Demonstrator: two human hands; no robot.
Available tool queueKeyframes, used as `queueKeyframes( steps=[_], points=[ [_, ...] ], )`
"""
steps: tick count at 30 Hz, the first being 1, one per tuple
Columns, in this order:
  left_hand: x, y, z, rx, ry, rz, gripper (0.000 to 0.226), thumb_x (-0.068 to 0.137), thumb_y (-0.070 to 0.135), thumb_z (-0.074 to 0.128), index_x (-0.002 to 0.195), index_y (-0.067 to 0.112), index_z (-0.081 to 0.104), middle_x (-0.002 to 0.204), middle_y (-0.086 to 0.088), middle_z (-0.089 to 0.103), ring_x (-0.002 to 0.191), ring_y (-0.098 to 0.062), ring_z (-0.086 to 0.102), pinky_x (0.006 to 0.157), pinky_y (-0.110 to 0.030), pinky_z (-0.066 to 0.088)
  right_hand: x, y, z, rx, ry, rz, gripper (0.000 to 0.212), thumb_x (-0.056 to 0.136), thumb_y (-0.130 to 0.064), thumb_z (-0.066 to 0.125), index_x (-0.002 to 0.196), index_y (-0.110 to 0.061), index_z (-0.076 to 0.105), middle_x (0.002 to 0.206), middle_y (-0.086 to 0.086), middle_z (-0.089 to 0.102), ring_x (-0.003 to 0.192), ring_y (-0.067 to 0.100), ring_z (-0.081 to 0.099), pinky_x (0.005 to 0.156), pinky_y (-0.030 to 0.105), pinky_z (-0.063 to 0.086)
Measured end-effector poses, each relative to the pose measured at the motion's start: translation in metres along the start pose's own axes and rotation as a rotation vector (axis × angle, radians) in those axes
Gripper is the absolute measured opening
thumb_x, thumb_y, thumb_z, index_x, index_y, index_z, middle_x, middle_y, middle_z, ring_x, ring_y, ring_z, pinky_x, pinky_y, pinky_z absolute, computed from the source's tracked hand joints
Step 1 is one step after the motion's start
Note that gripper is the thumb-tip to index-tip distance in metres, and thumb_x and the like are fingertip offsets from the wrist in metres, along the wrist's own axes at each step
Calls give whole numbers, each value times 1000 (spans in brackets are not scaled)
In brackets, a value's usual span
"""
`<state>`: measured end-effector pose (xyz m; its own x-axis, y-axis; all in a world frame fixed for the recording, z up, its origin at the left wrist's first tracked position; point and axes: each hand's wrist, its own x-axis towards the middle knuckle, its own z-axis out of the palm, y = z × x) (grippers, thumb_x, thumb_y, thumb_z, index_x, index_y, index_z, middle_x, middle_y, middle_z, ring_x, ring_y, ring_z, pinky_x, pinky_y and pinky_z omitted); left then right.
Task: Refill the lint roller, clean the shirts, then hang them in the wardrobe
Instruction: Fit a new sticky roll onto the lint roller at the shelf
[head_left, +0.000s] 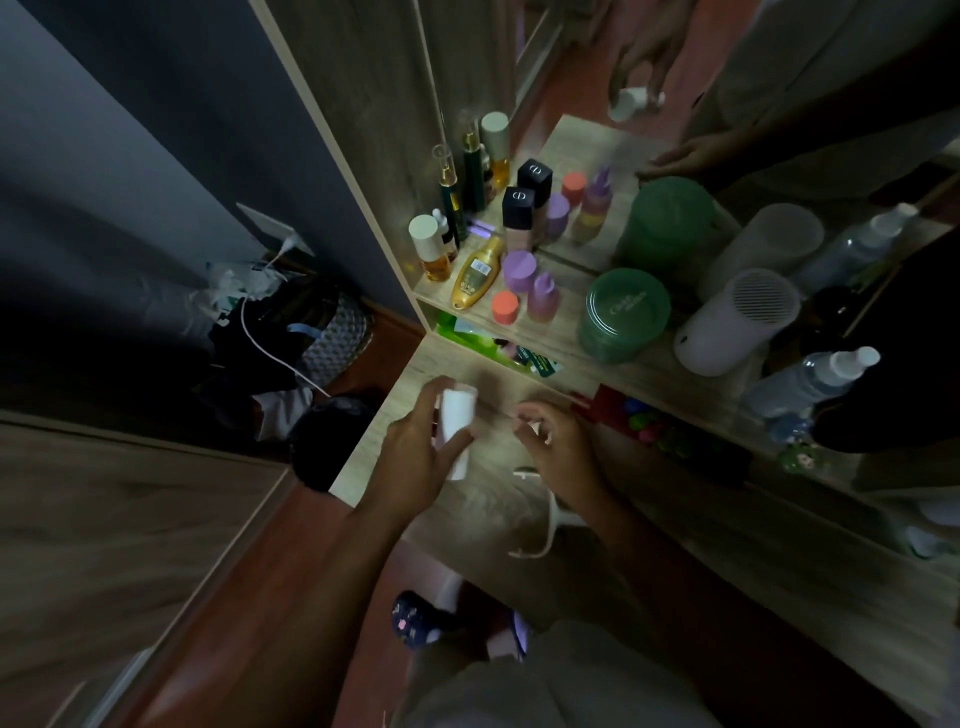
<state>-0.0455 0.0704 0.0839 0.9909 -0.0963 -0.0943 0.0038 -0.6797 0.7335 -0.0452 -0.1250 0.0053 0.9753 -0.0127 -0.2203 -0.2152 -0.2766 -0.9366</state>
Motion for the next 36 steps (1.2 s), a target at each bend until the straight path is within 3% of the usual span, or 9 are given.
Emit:
queueKeyframes(
  steps=[5, 9, 13, 17, 20, 22, 25, 28, 36],
  points=[
    [6, 1, 3, -443, 87, -438, 42, 86, 43, 75, 117, 40, 46, 94, -12, 72, 76, -19, 74, 66, -45, 63, 10, 51, 4, -292, 30, 110, 28, 94, -14, 61, 120, -4, 66, 119, 13, 69, 115, 26, 64, 99, 35, 51],
    [10, 3, 4, -744, 141, -730, 45, 93, 34, 69, 128, 20, 45, 106, -12, 67, 77, -15, 74, 55, -29, 58, 15, 58, 4, -398, 47, 128, 36, 91, -16, 66, 126, -5, 62, 127, 13, 64, 121, 26, 58, 95, 23, 39],
    [11, -7, 9, -904, 154, -847, 53, 93, 39, 66, 134, 11, 49, 117, -17, 68, 89, -21, 73, 58, -31, 59, 24, 64, 4, -499, 15, 157, 42, 92, -18, 66, 132, -9, 59, 137, 11, 58, 129, 25, 51, 104, 31, 43],
    [12, -9, 15, -1015, 143, -884, 44, 98, 38, 59, 123, 2, 59, 113, -21, 68, 90, -23, 70, 65, -36, 63, 29, 73, 5, -560, 33, 138, 30, 86, -21, 70, 116, -18, 63, 124, 6, 62, 117, 24, 56, 98, 42, 51],
    [12, -7, 17, -1147, 146, -938, 27, 101, 34, 54, 108, 8, 61, 105, -15, 68, 90, -22, 68, 60, -32, 63, 31, 72, 2, -506, 20, 141, 21, 84, -22, 73, 101, -24, 62, 105, -4, 67, 102, 16, 62, 85, 37, 56],
    [12, -7, 18, -1236, 179, -993, 28, 101, 33, 56, 114, 8, 59, 108, -17, 66, 90, -23, 67, 56, -29, 61, 31, 67, 2, -426, 8, 177, 20, 84, -22, 76, 99, -21, 64, 97, -7, 67, 93, 13, 64, 81, 33, 58],
    [9, -13, 22, -1348, 233, -1042, 38, 97, 34, 61, 124, 8, 56, 110, -19, 66, 90, -24, 67, 56, -29, 61, 31, 44, 1, -90, 25, 237, 19, 78, -7, 81, 91, -11, 67, 86, 6, 72, 81, 20, 68, 70, 32, 56],
    [6, -16, 24, -1395, 251, -1073, 34, 94, 36, 66, 110, 7, 60, 106, -19, 66, 89, -25, 67, 56, -29, 61, 30, 17, -4, 157, 45, 196, 19, 73, -5, 84, 85, -8, 71, 81, 10, 73, 74, 17, 67, 69, 32, 53],
    [7, -10, 28, -1411, 236, -1067, 34, 95, 37, 64, 110, 6, 62, 101, -19, 67, 83, -23, 68, 59, -30, 62, 21, -40, -12, 379, -237, 38, 17, 79, 1, 79, 94, 6, 74, 78, 1, 69, 61, -6, 58, 61, 8, 43]
  ],
)
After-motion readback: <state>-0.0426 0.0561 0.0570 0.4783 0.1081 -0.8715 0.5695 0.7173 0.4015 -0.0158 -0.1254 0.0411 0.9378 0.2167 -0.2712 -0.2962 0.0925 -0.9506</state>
